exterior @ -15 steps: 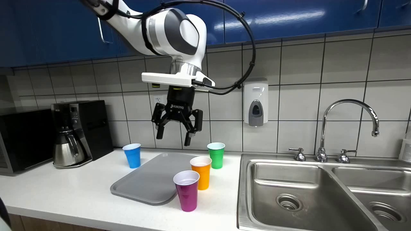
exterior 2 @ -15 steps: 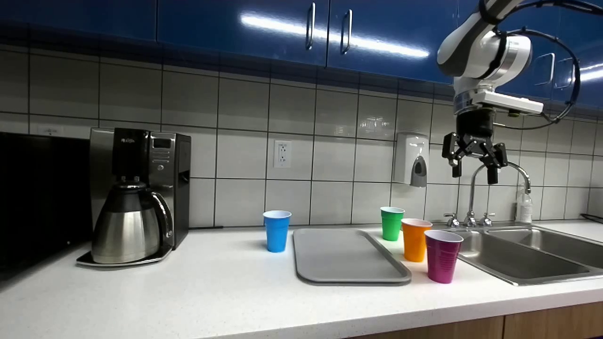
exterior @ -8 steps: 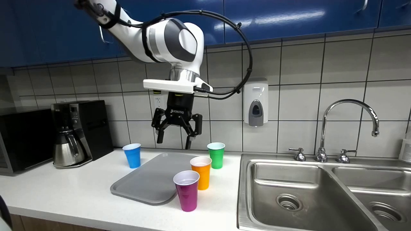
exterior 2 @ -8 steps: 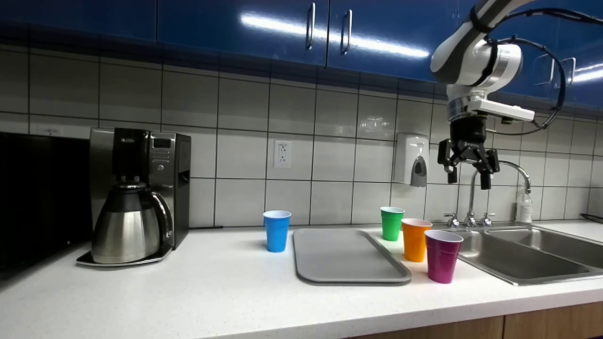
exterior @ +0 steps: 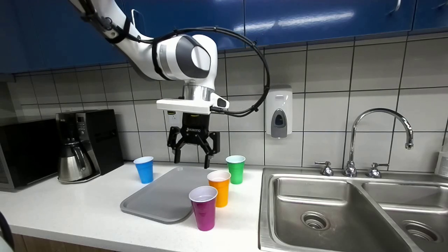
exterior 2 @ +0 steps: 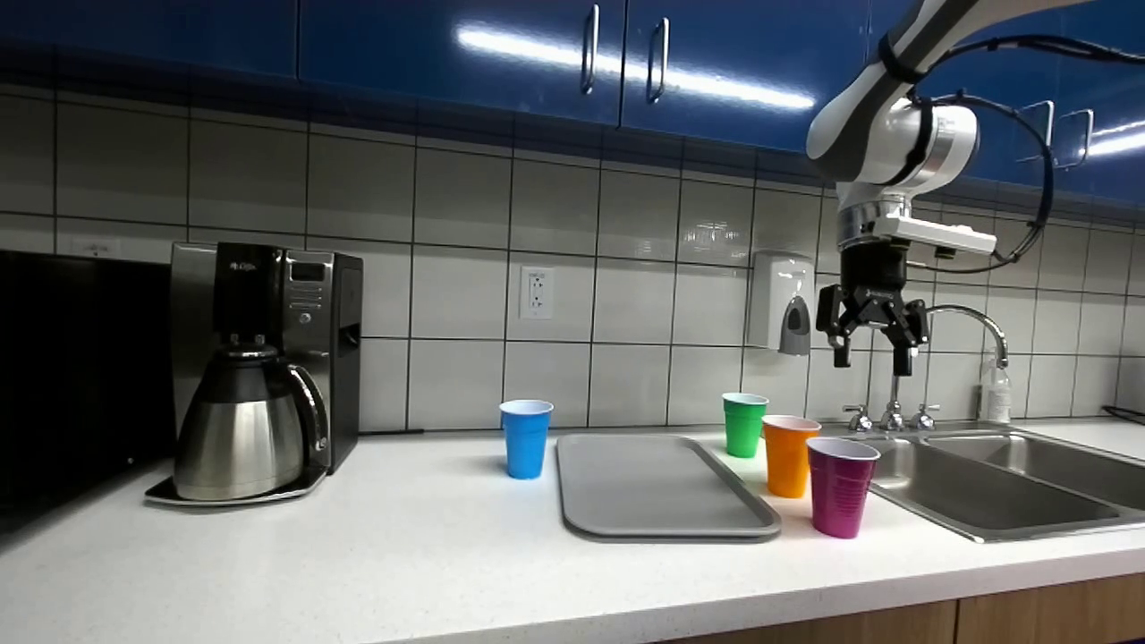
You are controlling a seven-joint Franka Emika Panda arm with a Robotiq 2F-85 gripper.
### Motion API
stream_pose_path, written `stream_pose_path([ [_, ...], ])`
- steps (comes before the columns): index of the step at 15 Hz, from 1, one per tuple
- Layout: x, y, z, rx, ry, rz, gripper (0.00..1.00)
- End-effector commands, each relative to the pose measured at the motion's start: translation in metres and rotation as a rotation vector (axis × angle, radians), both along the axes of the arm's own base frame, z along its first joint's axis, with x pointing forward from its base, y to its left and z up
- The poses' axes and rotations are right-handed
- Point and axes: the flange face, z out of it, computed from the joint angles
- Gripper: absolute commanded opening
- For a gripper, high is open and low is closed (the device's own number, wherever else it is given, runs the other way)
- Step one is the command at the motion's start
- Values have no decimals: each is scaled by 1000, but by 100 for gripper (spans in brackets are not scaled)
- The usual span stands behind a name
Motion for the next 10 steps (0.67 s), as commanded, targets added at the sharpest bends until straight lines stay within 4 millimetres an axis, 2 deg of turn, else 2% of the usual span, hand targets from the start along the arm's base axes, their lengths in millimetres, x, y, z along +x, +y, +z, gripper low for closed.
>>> stream_pose_path([
  [1, 2, 6, -12, -23, -28, 30, 100],
  [10, 7, 24, -48, -77, -129, 63, 100],
])
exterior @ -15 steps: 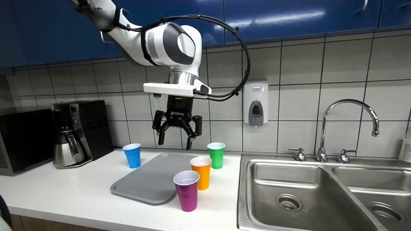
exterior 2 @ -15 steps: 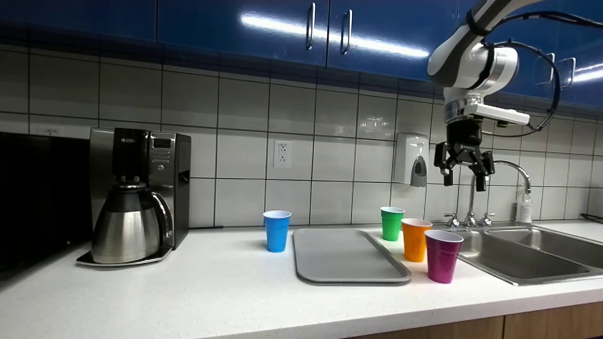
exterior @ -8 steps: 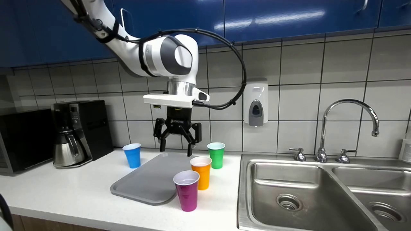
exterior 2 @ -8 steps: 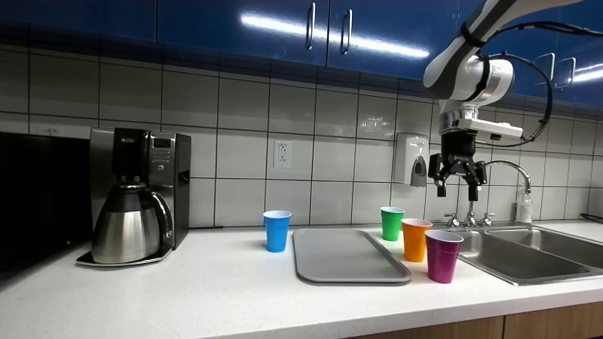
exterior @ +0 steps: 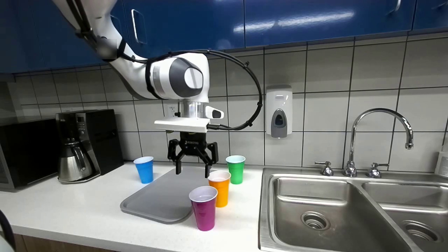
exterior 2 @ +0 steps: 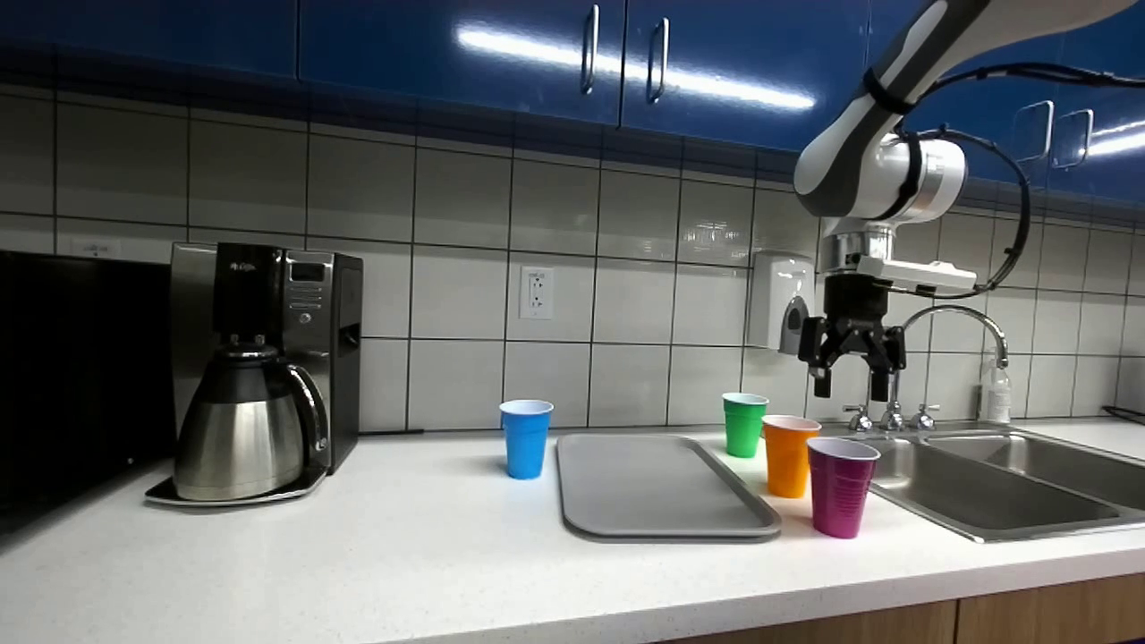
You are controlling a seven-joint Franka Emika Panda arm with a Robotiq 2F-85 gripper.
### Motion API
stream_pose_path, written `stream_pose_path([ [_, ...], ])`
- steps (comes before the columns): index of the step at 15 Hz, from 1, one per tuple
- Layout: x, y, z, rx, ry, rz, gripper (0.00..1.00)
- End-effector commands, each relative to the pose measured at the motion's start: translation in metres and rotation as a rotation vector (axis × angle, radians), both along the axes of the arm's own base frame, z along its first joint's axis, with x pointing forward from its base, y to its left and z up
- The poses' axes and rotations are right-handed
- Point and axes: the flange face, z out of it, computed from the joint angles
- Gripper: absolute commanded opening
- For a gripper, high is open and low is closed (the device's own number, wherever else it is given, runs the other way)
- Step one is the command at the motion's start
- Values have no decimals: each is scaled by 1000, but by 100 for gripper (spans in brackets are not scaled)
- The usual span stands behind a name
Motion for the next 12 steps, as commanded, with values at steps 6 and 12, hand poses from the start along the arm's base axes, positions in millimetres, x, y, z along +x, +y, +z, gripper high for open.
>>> stream_pose_path([
  [6, 1, 15, -36, -54, -80, 40, 100],
  [12, 2, 28, -58, -62, -119, 61, 100],
])
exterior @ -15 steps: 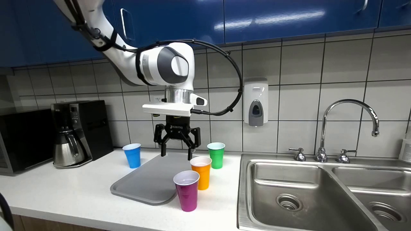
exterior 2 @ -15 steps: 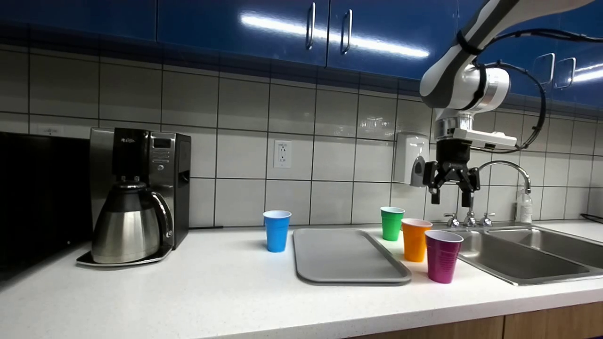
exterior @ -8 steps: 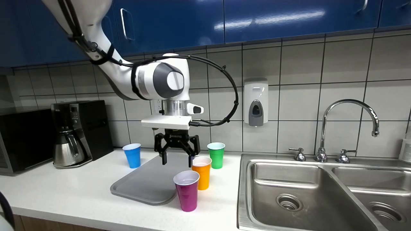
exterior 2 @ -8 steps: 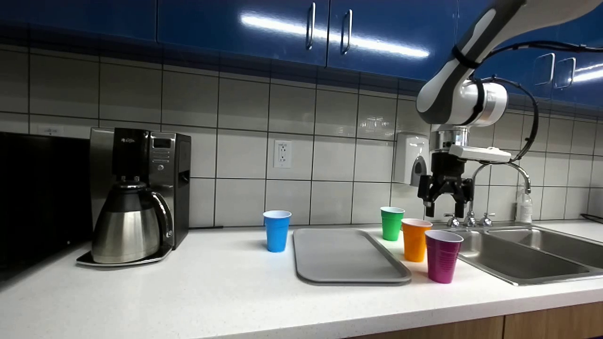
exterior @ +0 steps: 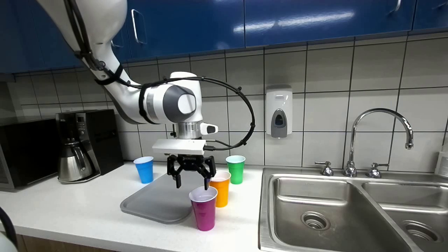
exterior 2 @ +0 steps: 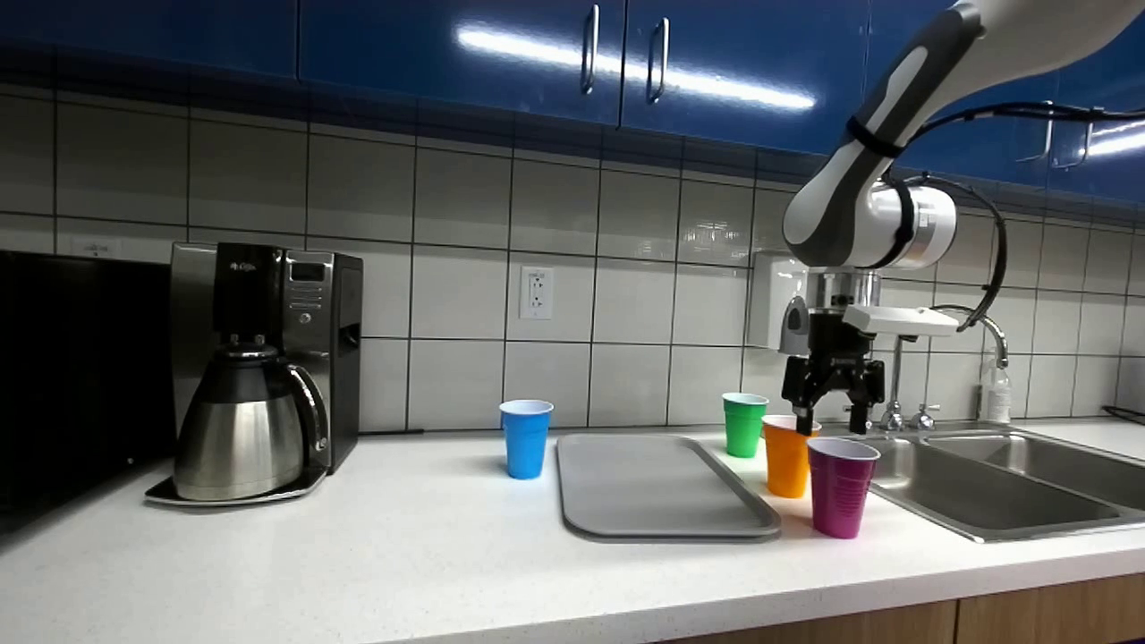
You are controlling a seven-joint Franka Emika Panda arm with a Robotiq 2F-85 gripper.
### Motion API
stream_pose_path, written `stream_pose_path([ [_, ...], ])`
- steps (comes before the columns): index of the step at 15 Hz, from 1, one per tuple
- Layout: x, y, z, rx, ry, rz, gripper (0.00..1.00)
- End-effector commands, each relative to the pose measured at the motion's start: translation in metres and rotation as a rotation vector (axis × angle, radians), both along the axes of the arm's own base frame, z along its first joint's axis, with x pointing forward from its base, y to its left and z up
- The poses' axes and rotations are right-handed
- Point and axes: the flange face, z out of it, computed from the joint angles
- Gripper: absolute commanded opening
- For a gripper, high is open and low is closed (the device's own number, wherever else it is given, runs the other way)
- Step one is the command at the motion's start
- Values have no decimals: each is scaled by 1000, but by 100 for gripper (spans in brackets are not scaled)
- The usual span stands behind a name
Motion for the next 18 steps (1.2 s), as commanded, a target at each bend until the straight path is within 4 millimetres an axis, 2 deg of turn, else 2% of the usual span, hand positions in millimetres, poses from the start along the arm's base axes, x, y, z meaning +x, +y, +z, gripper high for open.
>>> stream_pose_path([
  [1, 0, 11, -12, -20, -34, 12, 100],
  [10, 10, 22, -41, -31, -72, 12, 100],
  [14, 7, 25, -46, -34, -53, 12, 100],
  [15, 7, 25, -46, -34, -52, 14, 75],
  [16, 8, 25, -45, -33, -52, 15, 72],
  [18, 8, 24, -44, -32, -55, 14, 58],
])
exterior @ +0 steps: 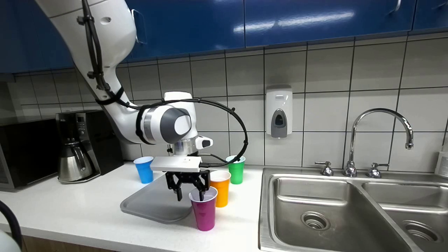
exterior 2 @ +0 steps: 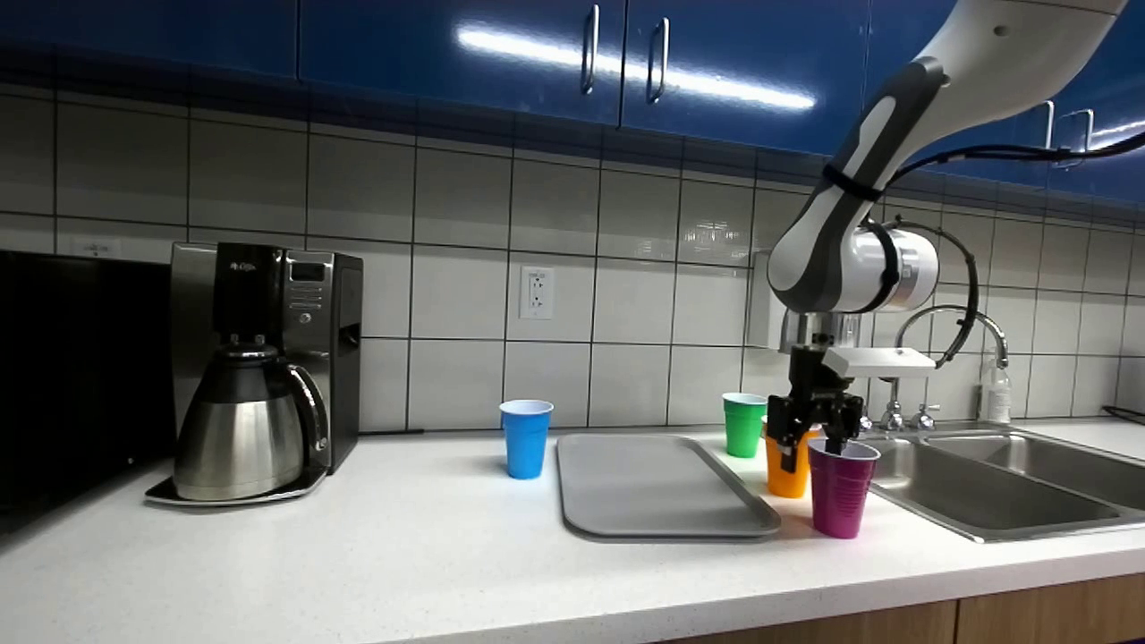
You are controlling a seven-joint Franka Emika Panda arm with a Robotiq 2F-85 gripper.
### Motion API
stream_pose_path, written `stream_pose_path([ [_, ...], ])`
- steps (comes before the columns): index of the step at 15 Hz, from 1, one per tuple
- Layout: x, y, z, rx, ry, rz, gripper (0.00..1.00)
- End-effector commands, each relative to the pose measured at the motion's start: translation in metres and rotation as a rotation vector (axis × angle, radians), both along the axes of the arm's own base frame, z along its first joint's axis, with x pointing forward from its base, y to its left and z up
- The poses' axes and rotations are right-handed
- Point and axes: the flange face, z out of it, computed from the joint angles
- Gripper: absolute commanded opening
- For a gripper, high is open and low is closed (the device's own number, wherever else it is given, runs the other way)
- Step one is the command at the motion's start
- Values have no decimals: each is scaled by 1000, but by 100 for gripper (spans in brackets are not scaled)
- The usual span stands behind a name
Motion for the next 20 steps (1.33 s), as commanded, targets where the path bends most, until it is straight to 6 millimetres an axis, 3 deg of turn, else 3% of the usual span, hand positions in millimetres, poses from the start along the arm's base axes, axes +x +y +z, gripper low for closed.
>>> stream_pose_path([
  [1, 1, 3, 3, -13, -10, -9, 49],
  [5, 0, 0, 4, -12, -8, -13, 18],
  [8, 1, -1, 4, -15, -10, -14, 0],
  [14, 1, -4, 11, -21, -15, -29, 1],
  [20, 2, 9, 36, -19, -42, -12, 1],
])
